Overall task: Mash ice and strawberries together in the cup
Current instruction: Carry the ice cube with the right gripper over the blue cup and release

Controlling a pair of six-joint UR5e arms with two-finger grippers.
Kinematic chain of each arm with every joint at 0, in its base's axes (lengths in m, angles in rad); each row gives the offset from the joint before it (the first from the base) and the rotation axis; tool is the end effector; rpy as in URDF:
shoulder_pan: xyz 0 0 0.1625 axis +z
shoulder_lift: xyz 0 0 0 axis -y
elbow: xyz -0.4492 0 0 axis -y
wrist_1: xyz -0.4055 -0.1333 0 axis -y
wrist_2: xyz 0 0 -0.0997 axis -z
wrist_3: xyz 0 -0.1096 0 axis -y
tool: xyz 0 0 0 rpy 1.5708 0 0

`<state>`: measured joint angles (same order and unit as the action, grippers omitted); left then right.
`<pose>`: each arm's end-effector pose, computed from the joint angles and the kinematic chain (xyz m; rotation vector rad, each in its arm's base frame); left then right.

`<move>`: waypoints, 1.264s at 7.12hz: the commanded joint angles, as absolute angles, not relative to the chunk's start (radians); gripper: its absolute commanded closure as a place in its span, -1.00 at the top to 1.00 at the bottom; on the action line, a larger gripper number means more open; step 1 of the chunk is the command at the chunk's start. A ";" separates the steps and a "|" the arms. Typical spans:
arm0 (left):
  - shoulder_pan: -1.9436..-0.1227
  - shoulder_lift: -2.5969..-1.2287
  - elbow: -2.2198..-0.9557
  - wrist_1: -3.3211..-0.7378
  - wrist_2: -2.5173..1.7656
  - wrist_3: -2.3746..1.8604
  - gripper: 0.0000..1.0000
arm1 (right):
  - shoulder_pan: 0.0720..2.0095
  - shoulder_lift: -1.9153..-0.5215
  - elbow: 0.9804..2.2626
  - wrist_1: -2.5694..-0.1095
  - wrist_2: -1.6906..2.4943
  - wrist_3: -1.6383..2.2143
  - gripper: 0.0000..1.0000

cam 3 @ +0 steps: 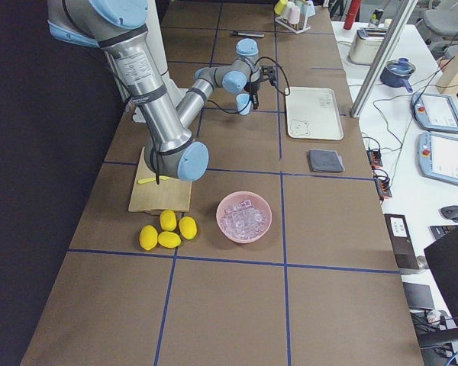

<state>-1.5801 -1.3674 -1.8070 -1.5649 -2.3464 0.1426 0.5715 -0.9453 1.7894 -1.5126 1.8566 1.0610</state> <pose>-0.0604 -0.4158 0.6647 0.0844 0.7720 0.1370 -0.5138 -0.4522 0.2105 0.2329 -0.9047 -0.0718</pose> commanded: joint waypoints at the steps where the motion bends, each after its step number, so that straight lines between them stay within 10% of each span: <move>1: -1.580 -1.367 -1.807 -1.565 -2.347 0.143 1.00 | 0.484 -0.812 1.732 -1.601 1.781 1.172 -0.83; 5: -1.580 -1.367 -1.807 -1.565 -2.347 0.143 1.00 | 0.446 -0.807 1.687 -1.605 1.758 1.190 -0.58; 7: -1.580 -1.367 -1.807 -1.565 -2.347 0.143 1.00 | 0.431 -0.805 1.681 -1.603 1.723 1.190 0.97; 9: -1.580 -1.367 -1.807 -1.565 -2.361 0.143 1.00 | 0.430 -0.801 1.677 -1.603 1.723 1.189 0.98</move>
<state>-1.5800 -1.3668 -1.8070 -1.5646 -2.3503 0.1427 0.4314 -0.8031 1.6779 -1.6031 1.7265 1.1900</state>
